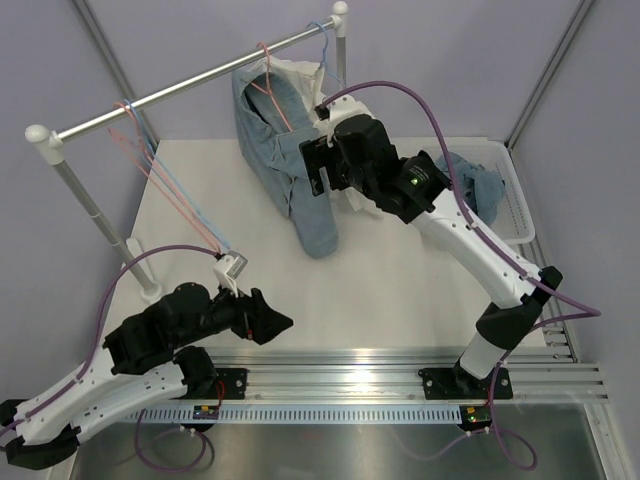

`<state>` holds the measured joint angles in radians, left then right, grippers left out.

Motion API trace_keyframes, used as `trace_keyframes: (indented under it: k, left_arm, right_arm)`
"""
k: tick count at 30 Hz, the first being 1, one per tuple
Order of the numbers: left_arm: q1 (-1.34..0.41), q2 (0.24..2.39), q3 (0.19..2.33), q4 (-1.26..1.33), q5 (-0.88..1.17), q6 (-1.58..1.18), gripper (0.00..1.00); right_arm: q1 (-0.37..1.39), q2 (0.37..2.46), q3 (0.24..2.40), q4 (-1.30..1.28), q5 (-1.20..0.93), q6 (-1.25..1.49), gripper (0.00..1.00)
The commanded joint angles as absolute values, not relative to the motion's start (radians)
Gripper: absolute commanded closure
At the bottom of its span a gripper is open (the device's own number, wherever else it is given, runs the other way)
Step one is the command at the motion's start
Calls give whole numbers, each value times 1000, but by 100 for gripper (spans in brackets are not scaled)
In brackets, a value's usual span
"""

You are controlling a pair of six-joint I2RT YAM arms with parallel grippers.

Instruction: Remove the skirt from the hanger

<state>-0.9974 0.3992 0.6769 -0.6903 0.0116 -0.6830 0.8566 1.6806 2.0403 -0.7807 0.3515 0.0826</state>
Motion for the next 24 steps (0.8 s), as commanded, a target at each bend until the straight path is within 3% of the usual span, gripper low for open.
trace_keyframes:
  k: [1, 8, 14, 15, 16, 17, 18, 24]
  left_arm:
    - [-996, 413, 673, -630, 37, -678, 1]
    - [-996, 426, 673, -626, 35, -670, 1]
    - [-996, 423, 680, -633, 37, -675, 1]
    - [-996, 420, 683, -637, 35, -675, 1]
    - [-996, 416, 686, -643, 34, -675, 1]
    - [-996, 413, 687, -652, 29, -673, 1]
    - [-996, 404, 689, -656, 26, -672, 1]
    - [-997, 388, 689, -676, 17, -672, 1]
  right_arm:
    - [825, 1687, 2013, -713, 221, 18, 10]
    - [781, 1787, 2045, -686, 94, 6, 18]
    - [764, 1946, 2251, -768, 23, -49, 48]
    - [764, 1959, 2267, -773, 25, -51, 48]
    - [764, 1977, 2278, -775, 20, -55, 64]
    - [764, 1982, 2295, -772, 18, -58, 73]
    - [764, 1985, 2299, -770, 23, -58, 97]
    - [764, 1938, 2252, -715, 60, -60, 100]
